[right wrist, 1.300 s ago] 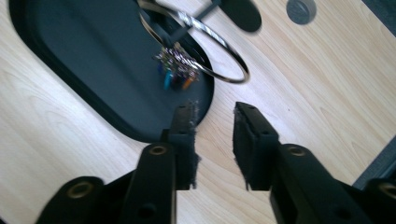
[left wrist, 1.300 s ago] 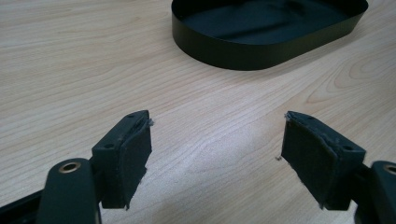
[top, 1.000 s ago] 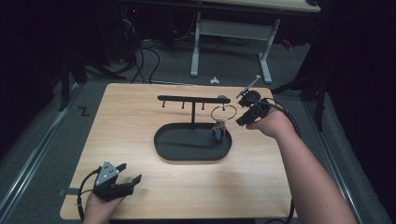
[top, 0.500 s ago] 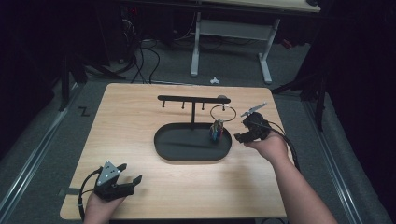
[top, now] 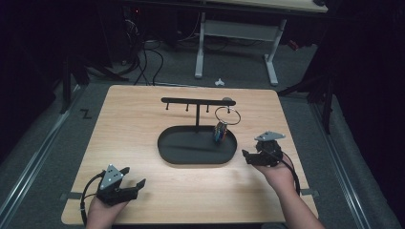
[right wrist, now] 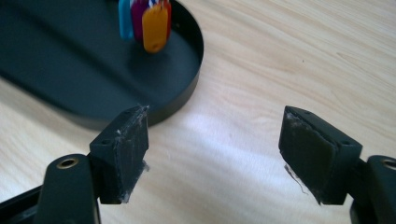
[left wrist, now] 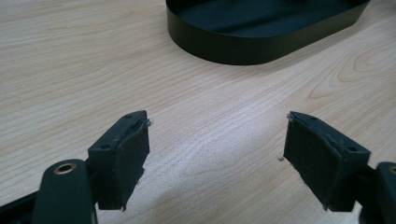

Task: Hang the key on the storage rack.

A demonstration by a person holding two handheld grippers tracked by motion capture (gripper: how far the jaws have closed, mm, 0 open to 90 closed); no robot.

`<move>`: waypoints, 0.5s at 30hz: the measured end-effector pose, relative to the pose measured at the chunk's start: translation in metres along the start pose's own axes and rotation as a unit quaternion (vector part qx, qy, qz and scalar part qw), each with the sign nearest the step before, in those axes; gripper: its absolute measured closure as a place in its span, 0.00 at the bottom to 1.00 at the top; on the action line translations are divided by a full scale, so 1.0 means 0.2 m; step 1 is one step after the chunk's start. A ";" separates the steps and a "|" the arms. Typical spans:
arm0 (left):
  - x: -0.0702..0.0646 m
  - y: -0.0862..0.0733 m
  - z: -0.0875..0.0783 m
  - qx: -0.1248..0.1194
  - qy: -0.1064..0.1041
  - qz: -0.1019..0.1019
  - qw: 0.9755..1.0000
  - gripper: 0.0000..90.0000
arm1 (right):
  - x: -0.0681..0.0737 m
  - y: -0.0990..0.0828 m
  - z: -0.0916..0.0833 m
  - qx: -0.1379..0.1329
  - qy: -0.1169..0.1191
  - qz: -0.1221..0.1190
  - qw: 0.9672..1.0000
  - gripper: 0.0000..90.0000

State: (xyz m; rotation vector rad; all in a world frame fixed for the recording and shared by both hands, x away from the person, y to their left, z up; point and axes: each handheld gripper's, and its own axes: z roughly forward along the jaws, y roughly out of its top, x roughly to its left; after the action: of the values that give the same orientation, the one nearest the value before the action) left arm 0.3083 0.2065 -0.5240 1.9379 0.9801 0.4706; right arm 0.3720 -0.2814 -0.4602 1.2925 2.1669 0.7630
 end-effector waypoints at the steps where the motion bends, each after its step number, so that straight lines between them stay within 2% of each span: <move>1: 0.00 0.00 0.00 0.002 -0.001 0.000 1.000 0.23 | 0.01 -0.03 0.00 -0.003 -0.003 0.002 1.000 0.25; 2: 0.00 0.00 0.00 0.002 0.001 0.000 1.000 0.22 | 0.03 -0.09 -0.01 -0.015 0.001 0.006 1.000 0.21; 3: 0.00 0.00 0.01 0.002 0.003 0.001 1.000 0.22 | 0.03 -0.09 -0.01 -0.015 0.001 0.006 1.000 0.21; 7: 0.00 0.00 0.00 -0.002 0.006 0.002 1.000 0.19 | 0.08 -0.21 -0.02 -0.035 0.007 0.018 0.999 0.18; 9: 0.00 0.01 0.00 -0.006 0.005 0.001 1.000 0.19 | 0.10 -0.28 -0.02 -0.046 0.005 0.035 0.998 0.17; 11: -0.01 0.01 0.00 -0.010 0.004 0.003 1.000 0.19 | 0.15 -0.37 -0.03 -0.071 -0.010 0.057 0.996 0.16; 12: -0.01 0.01 0.00 -0.011 0.005 0.003 1.000 0.19 | 0.19 -0.43 -0.06 -0.089 -0.019 0.051 0.995 0.16; 14: -0.01 0.01 0.00 -0.011 0.005 0.002 1.000 0.19 | 0.20 -0.43 -0.08 -0.085 -0.010 0.047 0.995 0.16; 15: -0.01 0.01 0.01 -0.007 0.006 0.005 1.000 0.19 | 0.21 -0.42 -0.11 -0.094 -0.009 0.034 0.995 0.16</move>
State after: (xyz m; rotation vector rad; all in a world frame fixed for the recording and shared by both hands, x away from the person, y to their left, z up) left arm 0.3088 0.2031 -0.5225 1.9307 0.9732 0.4937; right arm 0.2881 -0.2816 -0.5080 1.2757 1.9918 0.9541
